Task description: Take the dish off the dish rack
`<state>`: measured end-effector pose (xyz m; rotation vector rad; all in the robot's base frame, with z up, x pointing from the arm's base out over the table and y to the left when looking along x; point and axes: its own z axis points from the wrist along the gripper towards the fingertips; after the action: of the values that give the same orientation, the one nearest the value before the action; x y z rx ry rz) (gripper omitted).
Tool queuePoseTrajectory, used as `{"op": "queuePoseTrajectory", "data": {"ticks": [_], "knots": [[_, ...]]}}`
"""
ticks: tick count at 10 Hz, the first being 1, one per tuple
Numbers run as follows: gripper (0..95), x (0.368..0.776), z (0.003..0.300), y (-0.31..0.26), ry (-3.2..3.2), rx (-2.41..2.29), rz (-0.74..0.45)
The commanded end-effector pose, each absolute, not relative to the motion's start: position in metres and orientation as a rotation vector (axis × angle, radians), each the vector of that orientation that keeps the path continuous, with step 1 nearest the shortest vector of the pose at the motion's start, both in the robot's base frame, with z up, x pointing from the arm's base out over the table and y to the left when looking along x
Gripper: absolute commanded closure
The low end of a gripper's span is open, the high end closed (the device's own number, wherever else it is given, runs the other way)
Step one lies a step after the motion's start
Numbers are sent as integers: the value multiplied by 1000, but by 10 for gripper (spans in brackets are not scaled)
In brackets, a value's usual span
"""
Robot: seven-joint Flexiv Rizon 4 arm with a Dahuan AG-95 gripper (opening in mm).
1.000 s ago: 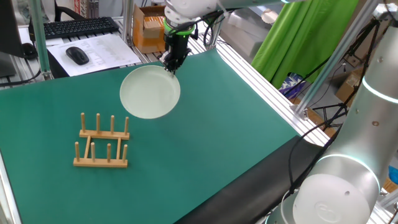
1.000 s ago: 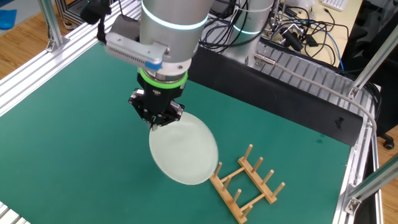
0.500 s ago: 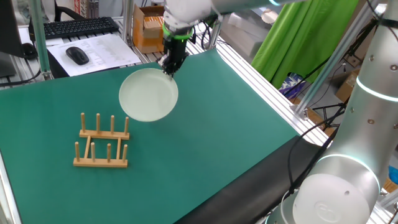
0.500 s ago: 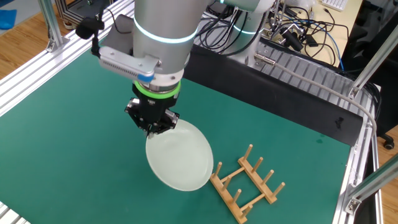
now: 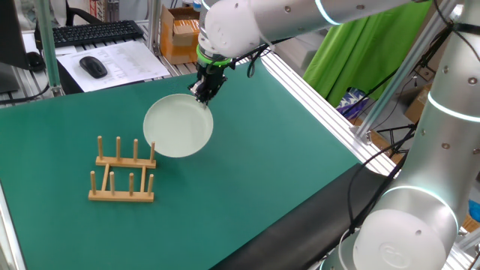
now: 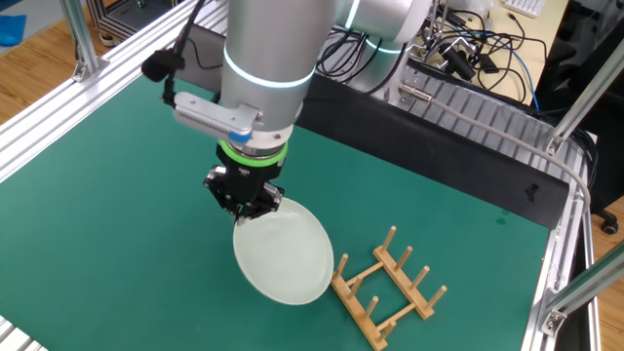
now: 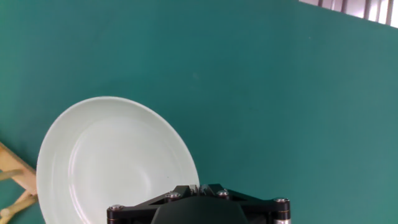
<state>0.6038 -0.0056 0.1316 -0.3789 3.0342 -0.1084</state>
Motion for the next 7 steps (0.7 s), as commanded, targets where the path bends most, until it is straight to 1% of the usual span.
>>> {"op": "queuePoseTrajectory", "data": {"ticks": [1,2,3,4,6,7], "knots": [[760,603,132,-7,3026,-377,-116],[570,603,132,-7,3026,-377,-122],[570,603,132,-7,3028,-377,-122],[380,603,132,-7,3029,-377,-123],[380,605,136,-9,3058,-379,-109],[570,606,145,-10,3097,-381,-92]]}}
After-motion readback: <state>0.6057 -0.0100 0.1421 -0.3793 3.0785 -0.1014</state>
